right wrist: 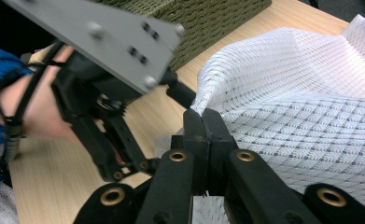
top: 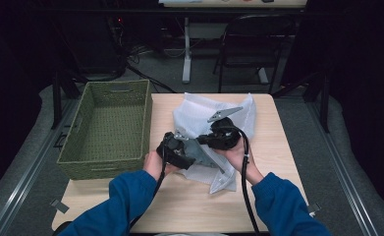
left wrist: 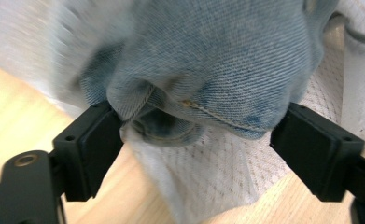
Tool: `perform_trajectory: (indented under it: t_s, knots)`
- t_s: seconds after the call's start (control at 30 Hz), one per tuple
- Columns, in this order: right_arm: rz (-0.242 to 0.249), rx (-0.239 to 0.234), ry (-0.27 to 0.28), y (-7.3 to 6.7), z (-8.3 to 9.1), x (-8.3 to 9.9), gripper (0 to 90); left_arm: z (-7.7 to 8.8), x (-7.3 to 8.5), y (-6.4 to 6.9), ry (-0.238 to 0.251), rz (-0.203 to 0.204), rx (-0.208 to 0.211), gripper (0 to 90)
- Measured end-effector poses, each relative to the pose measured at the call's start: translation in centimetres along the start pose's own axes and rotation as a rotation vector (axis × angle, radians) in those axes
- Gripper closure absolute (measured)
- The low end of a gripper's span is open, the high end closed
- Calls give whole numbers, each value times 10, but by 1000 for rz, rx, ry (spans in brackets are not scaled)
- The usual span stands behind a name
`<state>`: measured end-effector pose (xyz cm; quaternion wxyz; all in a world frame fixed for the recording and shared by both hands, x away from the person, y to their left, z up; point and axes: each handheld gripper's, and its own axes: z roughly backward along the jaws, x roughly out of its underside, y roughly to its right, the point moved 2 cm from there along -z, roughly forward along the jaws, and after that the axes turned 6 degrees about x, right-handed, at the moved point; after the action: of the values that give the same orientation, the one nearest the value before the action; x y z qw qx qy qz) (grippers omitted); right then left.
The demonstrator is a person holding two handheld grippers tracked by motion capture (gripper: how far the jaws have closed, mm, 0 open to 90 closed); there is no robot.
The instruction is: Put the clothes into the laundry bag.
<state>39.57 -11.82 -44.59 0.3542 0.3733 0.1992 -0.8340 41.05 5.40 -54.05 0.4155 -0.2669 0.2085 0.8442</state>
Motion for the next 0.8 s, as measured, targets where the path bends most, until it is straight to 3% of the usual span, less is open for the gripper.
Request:
perform_trajectory:
  t_s: [0.17, 0.23, 0.3, 0.33, 0.53, 0.6, 0.8]
  knots:
    - [4, -1, -10, 0, -3, 1, 900, -10, 1, -1, 88, 13, 11, 345]
    - [4, -6, -11, -1, -4, 1, 900, -14, 1, -1, 118, 19, 25, 507]
    - [7, -7, -9, -2, -5, 1, 900, -17, 1, -2, 159, 30, 66, 714]
    - [11, -5, -11, -3, -5, 0, 900, -18, 0, -2, 159, 31, 61, 761]
    - [16, -9, -3, -5, -4, -1, 900, -19, -7, 5, 206, 8, 48, 820]
    - [14, -12, 4, -5, -2, -2, 900, -15, -11, 6, 236, 19, 55, 826]
    - [11, -45, 78, -9, 17, -14, 900, 7, -42, 13, 365, -31, 8, 830]
